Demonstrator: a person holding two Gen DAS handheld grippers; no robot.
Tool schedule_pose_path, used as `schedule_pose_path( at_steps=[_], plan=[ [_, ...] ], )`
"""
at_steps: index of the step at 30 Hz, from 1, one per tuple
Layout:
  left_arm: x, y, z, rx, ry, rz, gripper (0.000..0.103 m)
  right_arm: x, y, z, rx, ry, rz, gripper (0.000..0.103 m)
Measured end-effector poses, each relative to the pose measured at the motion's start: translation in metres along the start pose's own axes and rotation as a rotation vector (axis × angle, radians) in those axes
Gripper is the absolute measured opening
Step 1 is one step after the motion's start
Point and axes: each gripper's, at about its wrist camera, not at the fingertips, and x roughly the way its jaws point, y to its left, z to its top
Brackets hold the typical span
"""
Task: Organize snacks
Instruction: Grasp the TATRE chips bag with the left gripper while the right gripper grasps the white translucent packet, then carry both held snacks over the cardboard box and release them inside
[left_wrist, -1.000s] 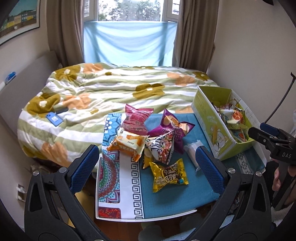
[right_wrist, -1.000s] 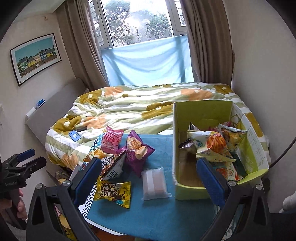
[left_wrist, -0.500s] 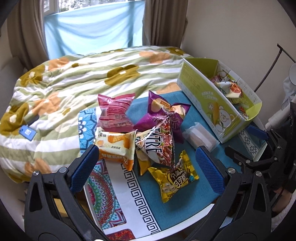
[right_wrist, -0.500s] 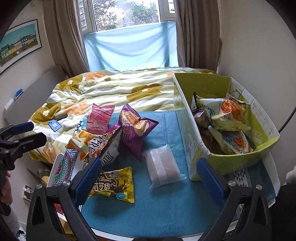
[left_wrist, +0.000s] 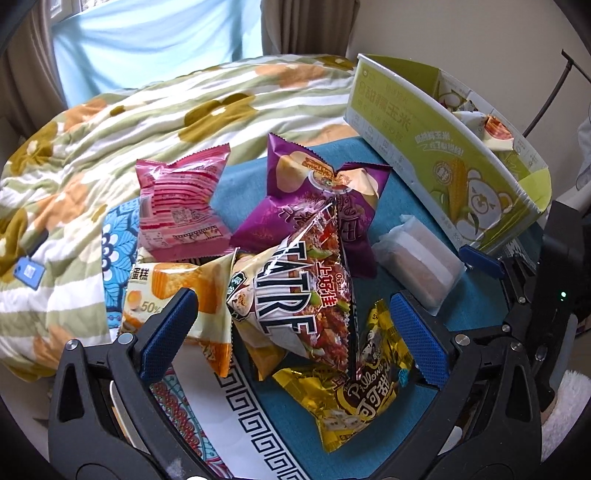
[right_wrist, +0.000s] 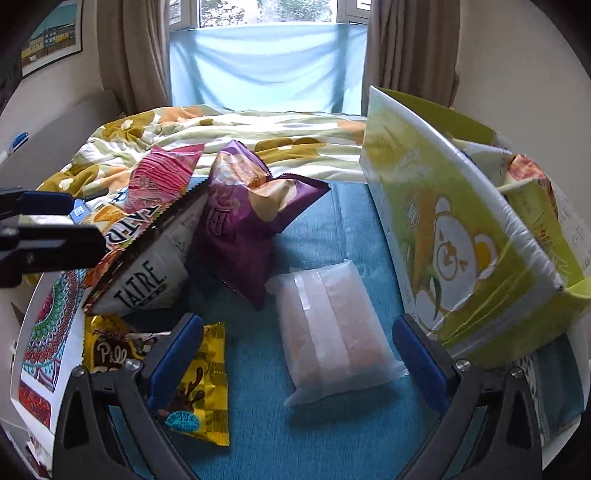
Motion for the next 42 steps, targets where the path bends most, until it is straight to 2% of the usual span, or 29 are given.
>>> schedule_pose_path(
  at_steps=[3,5,9,14,20,23,25,27,31,33,35,37,38,42],
  plan=[
    [0.011,-0.004,0.001,0.006,0.018,0.007,0.103,0.017,-0.008,-0.001,0.119,0.038,-0.016,0.102],
    [0.019,-0.007,0.002,0.016,0.030,0.017,0.103,0.023,-0.010,-0.003,0.163,0.039,-0.058,0.102],
    [0.031,-0.011,0.002,0.044,0.055,0.046,0.103,0.035,-0.011,0.003,0.184,0.054,-0.118,0.102],
    [0.042,-0.010,0.002,0.055,0.073,0.070,0.103,0.051,-0.021,0.004,0.209,0.121,-0.120,0.102],
    [0.052,-0.006,-0.001,0.064,0.104,0.088,0.091,0.050,-0.012,-0.003,0.136,0.165,-0.091,0.100],
    [0.057,-0.006,-0.001,0.059,0.118,0.095,0.089,0.049,-0.011,-0.004,0.118,0.167,-0.086,0.096],
    [0.058,-0.007,-0.001,0.057,0.122,0.095,0.087,0.049,-0.014,-0.003,0.123,0.165,-0.079,0.087],
    [0.058,-0.009,-0.001,0.061,0.121,0.100,0.084,0.050,-0.017,-0.002,0.121,0.159,-0.077,0.084],
    [0.057,-0.012,-0.002,0.072,0.124,0.097,0.079,0.053,-0.015,0.001,0.113,0.145,-0.081,0.083],
    [0.055,-0.012,-0.002,0.071,0.123,0.096,0.071,0.053,-0.014,0.002,0.115,0.141,-0.082,0.083],
    [0.054,-0.011,-0.002,0.071,0.123,0.096,0.069,0.051,-0.013,0.001,0.118,0.138,-0.086,0.079],
    [0.052,-0.010,-0.003,0.063,0.126,0.091,0.068,0.049,-0.014,0.001,0.117,0.132,-0.087,0.066],
    [0.052,-0.009,-0.003,0.059,0.127,0.089,0.068,0.052,-0.013,0.004,0.114,0.130,-0.088,0.063],
    [0.044,-0.010,-0.005,0.047,0.117,0.085,0.068,0.050,-0.012,0.003,0.105,0.129,-0.086,0.060]
  ],
)
